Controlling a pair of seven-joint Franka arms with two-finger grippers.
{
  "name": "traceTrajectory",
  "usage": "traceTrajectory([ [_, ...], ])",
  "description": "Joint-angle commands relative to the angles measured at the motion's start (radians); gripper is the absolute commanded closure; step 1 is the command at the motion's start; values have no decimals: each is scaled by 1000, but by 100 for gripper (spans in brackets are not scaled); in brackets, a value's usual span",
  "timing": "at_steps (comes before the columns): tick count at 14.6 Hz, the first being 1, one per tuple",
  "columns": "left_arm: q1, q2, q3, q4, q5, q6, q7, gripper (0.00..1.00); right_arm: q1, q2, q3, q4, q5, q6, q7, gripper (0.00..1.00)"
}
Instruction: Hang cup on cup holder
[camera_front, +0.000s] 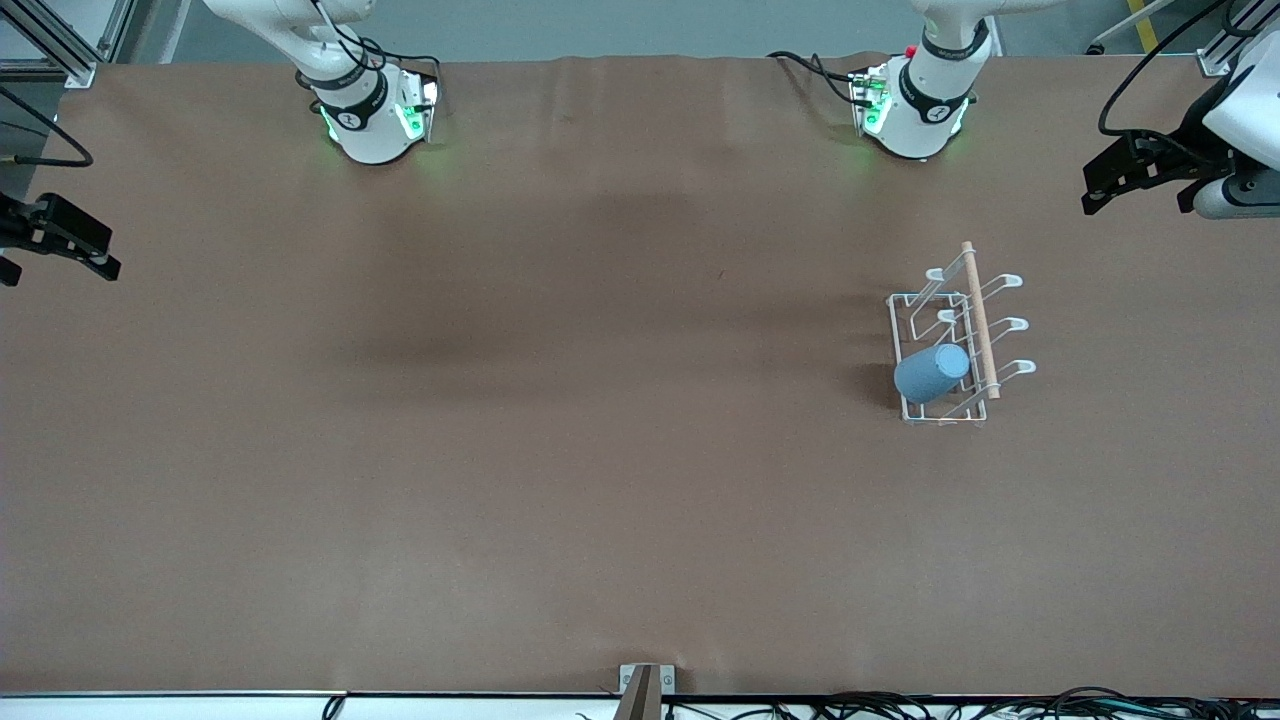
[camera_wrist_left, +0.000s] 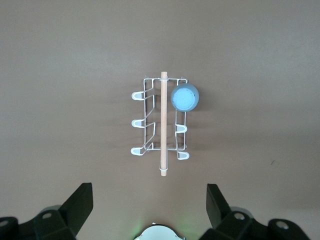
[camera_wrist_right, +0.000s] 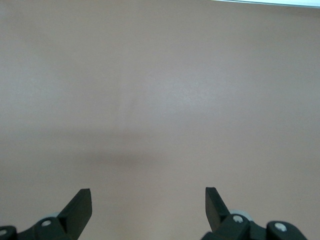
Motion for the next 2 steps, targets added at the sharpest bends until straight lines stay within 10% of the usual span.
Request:
traceTrajectory([
  [1,0,14,-3,27,-11,3,13,0,-5,0,5,2,-16,-9,-12,0],
  [2,0,14,-3,29,-11,3,10,0,-4,3,5,1,-16,-10,-13,0],
])
